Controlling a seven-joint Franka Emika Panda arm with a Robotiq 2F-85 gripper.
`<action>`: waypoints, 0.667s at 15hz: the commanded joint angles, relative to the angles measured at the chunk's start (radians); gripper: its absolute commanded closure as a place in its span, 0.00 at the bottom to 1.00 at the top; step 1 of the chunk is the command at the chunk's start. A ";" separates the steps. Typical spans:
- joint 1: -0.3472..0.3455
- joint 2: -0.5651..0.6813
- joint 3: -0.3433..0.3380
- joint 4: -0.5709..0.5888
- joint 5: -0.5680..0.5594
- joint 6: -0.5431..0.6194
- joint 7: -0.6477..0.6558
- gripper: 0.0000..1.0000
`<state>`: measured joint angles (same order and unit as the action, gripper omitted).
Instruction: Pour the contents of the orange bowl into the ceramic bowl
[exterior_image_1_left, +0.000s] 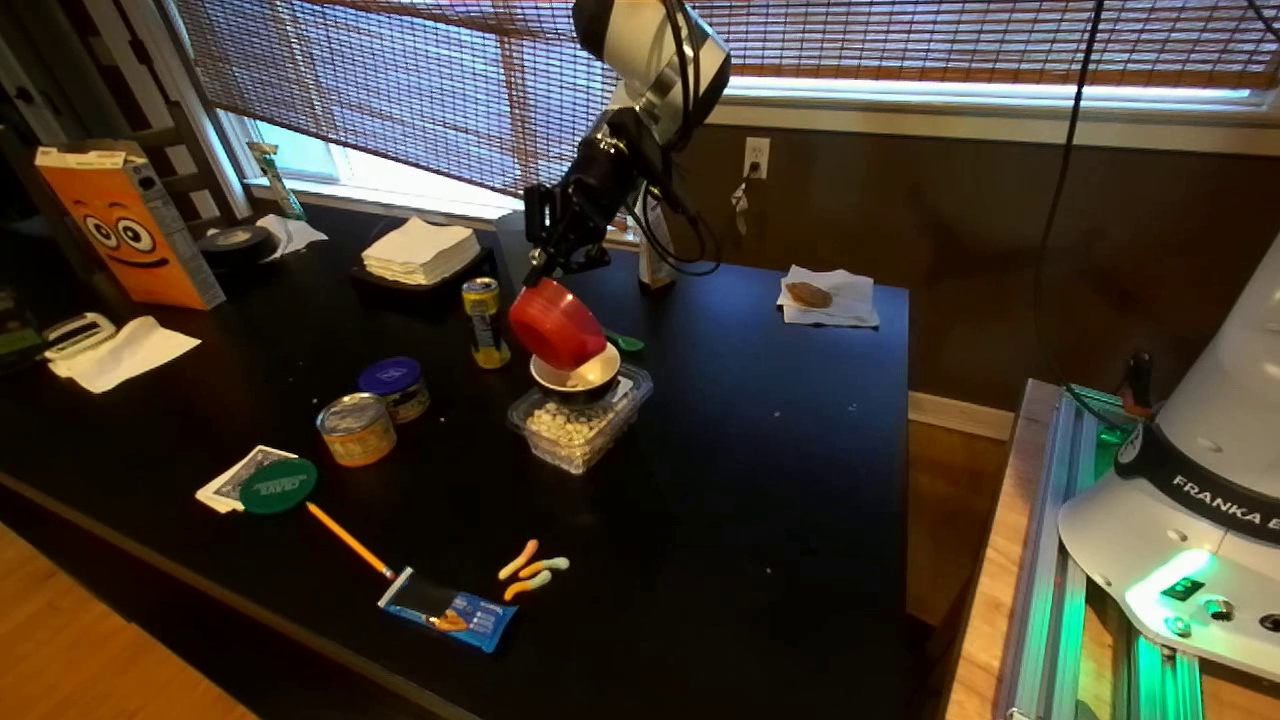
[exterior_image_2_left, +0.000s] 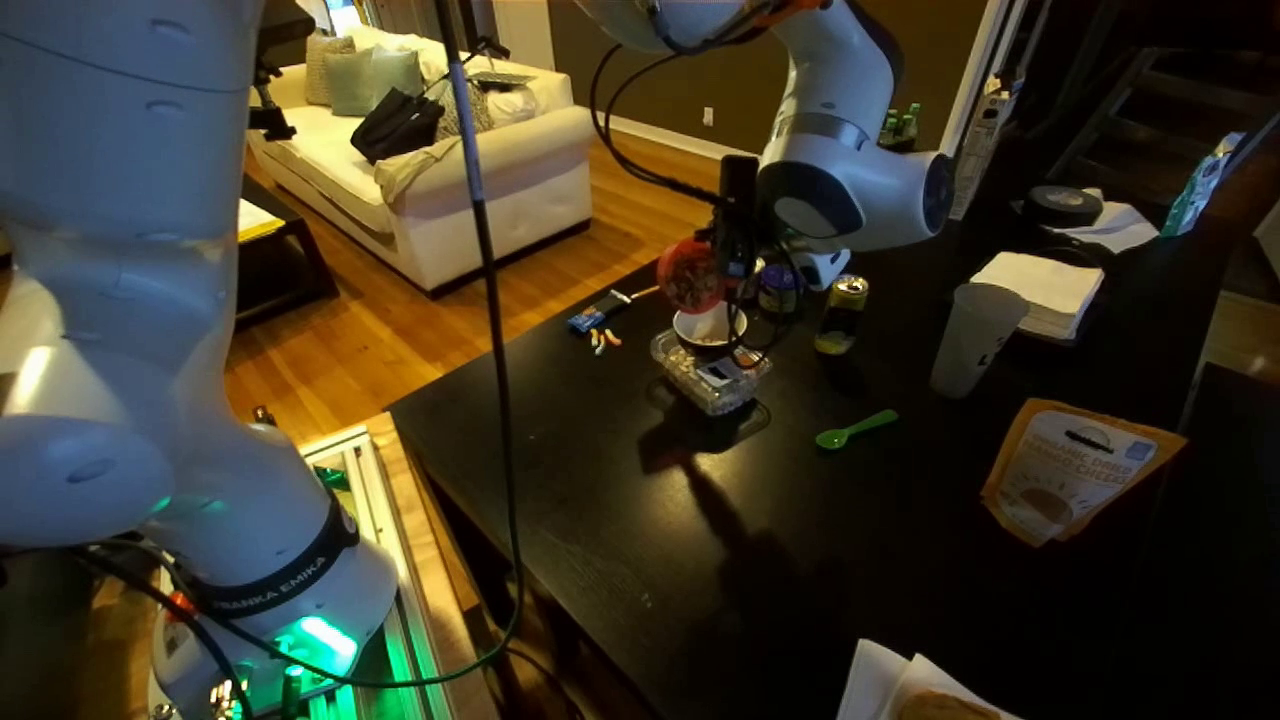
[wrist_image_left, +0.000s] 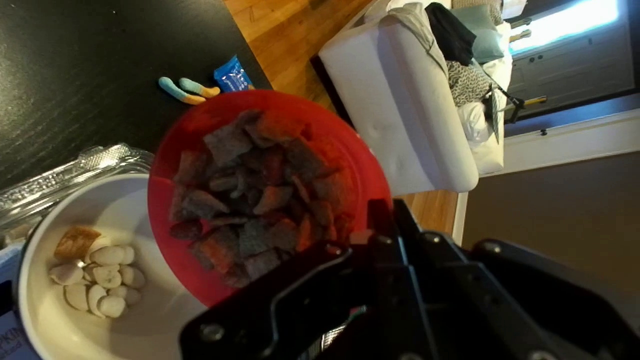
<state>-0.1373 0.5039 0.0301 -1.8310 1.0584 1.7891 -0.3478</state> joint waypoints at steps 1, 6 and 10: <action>-0.017 0.038 -0.010 0.036 0.050 -0.054 -0.033 0.99; -0.033 0.055 -0.016 0.043 0.088 -0.100 -0.073 0.99; -0.040 0.067 -0.021 0.051 0.114 -0.134 -0.095 0.99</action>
<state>-0.1685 0.5450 0.0157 -1.8134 1.1311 1.7079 -0.4159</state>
